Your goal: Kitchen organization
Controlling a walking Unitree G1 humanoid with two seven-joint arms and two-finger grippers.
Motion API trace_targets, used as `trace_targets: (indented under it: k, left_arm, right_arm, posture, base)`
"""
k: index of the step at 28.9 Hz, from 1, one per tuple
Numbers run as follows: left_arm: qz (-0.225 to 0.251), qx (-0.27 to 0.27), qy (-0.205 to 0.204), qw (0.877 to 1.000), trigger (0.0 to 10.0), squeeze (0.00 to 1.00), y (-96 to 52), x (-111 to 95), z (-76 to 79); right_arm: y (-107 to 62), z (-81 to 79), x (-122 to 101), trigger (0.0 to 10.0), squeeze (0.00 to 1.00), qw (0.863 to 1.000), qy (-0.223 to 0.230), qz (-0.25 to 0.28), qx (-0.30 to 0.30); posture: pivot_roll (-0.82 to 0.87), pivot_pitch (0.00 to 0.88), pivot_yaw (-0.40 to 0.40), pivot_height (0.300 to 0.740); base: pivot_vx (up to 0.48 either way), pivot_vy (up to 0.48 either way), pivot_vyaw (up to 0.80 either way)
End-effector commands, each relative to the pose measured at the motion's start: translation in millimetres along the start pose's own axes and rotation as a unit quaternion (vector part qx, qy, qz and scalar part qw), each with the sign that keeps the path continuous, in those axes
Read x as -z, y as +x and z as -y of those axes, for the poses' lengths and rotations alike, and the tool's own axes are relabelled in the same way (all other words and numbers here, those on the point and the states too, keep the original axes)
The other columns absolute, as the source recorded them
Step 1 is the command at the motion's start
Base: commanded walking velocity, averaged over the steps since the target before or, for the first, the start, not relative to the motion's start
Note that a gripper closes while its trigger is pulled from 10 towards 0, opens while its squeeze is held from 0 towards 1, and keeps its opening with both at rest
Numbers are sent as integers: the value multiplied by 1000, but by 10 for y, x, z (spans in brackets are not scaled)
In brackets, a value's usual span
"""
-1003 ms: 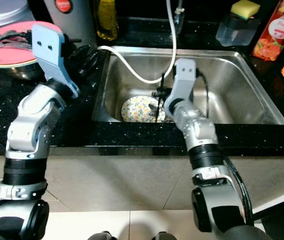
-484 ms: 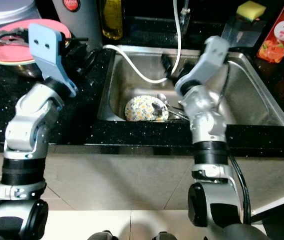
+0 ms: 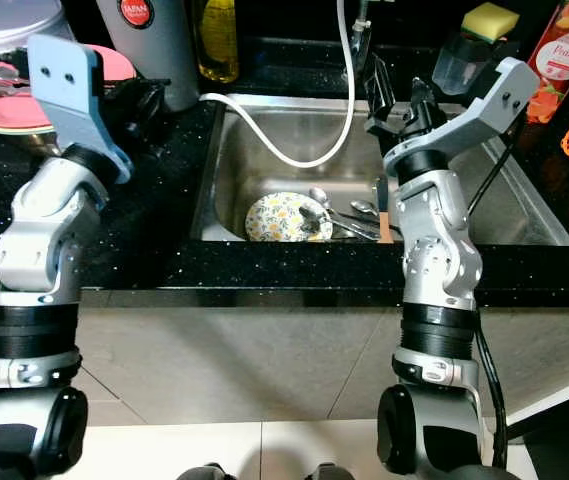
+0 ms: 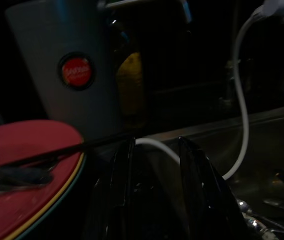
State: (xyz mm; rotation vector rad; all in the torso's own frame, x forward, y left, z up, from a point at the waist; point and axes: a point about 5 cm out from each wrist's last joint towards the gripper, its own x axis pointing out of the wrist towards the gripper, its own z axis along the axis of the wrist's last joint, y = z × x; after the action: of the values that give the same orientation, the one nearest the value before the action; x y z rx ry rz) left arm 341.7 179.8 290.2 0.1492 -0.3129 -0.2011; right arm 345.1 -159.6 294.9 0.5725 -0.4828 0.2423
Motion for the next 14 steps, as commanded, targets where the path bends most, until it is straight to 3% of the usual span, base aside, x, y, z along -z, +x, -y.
trace_targets:
  k: [1,4,10,14]
  left_arm:
    - [-8,-4,8,1000,10000,0,-4,23,-39]
    - [-8,-6,-2,1000,10000,0,8,36,-22]
    - [-10,-14,-9,1000,10000,0,27,50,-46]
    - [-12,-17,-1,1000,10000,0,39,59,-64]
  right_arm:
    - [-27,12,-49,10000,0,1000,-6,7,4]
    - [-63,29,-47,10000,0,1000,-6,5,8]
    - [-65,36,-40,10000,0,1000,-9,3,8]
    - [-63,38,-34,10000,0,1000,-10,2,8]
  posture:
    - [84,46,-29,740]
    - [80,44,-29,740]
    - [81,43,-28,740]
    - [82,41,-28,740]
  base:
    - [0,0,0]
    - [0,0,0]
    - [0,480,0]
    - [0,167,0]
